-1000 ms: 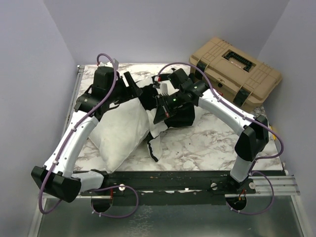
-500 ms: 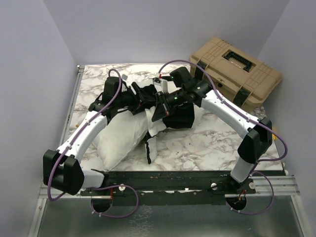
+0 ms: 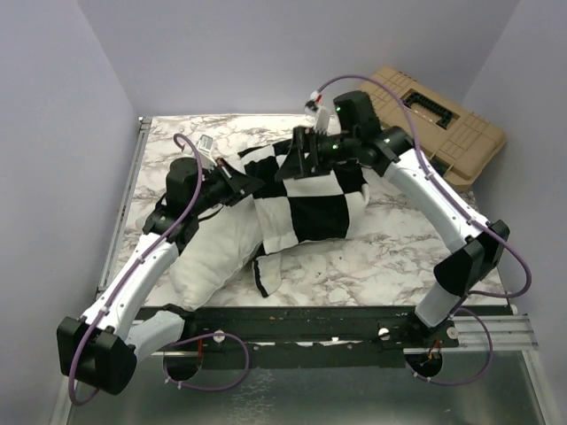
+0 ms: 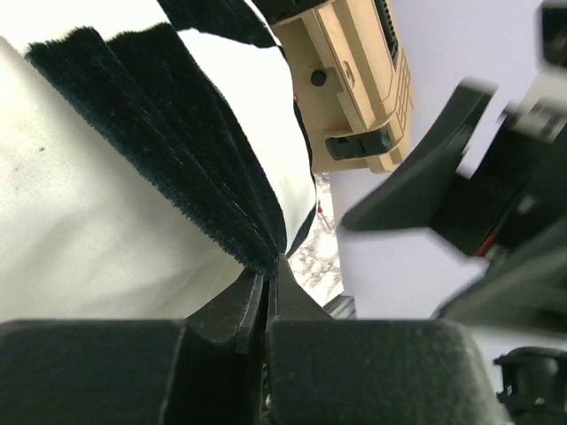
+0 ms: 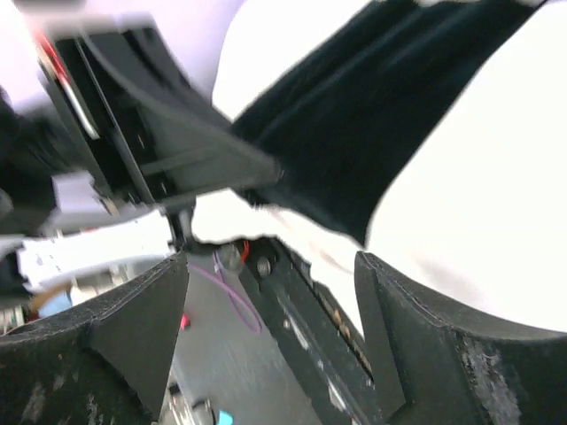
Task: Put the pillow into the pillowcase
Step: Stuff the pillow into the pillowcase.
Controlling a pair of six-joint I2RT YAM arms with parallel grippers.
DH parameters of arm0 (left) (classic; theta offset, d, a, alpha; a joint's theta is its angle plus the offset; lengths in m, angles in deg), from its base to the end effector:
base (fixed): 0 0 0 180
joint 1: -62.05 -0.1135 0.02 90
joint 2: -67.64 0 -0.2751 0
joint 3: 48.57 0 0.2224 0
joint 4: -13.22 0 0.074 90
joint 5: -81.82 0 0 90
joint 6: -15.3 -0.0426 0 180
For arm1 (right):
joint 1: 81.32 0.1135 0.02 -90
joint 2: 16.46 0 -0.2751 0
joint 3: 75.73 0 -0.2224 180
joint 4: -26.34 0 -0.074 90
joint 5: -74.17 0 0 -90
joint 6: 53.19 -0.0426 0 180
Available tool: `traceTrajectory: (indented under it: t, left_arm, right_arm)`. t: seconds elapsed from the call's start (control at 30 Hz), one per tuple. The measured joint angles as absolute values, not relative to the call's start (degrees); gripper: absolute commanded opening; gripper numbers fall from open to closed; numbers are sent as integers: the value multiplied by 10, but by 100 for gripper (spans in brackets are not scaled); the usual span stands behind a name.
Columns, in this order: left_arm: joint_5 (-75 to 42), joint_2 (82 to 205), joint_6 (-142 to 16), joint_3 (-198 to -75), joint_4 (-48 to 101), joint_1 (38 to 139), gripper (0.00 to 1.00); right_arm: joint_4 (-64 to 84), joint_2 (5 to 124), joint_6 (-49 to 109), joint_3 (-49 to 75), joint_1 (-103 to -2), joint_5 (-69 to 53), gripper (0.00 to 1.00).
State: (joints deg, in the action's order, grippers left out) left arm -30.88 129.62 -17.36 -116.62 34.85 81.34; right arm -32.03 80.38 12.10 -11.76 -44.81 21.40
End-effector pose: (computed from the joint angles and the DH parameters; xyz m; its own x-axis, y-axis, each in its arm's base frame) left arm 0.2032 -0.0885 0.3495 -0.6886 -0.5819 -0.4327 0.1407 0.4782 -0.8669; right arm 0.2631 0.2268 0.3916 -0.8169 -0.1906 -0.5444 -0.5605 0.4850 0.6713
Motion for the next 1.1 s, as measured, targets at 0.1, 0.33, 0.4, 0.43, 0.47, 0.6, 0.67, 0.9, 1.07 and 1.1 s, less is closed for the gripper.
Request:
traceTrajectory:
  t: [0.1,0.33,0.4,0.43,0.47,0.6,0.67,0.9,1.07,1.1]
  left_arm:
    - [-307,1262,-206,-1141,346,814,0]
    - [-309,1225,-300,-1112,346,833,0]
    - [-309,1216,-318,-1110,345,839,0]
    - [-309,1212,-327,-1110,346,840,0]
    - [-309,1210,-336,-1110,345,843,0]
    - [-309,1209,-360,-1110,346,854,0]
    - [-308,1210,-370,-1110,346,864,0]
    - [-291,1241,-409,-1128,355,935,0]
    - [-249,1252,-432,-1148,366,956,0]
    - [-240,1252,-438,-1152,371,957,1]
  right_arm:
    - [-329,813,89,-185,-486,206,81]
    - [-404,955,59,-427,-491,219,83]
    - [-434,996,60,-466,-481,223,84]
    - [-448,1010,60,-470,-475,224,85]
    - [-463,1020,60,-469,-469,225,90]
    - [-519,1051,67,-464,-437,223,100]
    - [-545,1061,72,-469,-420,222,99]
    - [-553,1067,70,-438,-399,213,47]
    - [-561,1074,82,-429,-398,199,0]
    - [-560,1075,82,-429,-398,199,0]
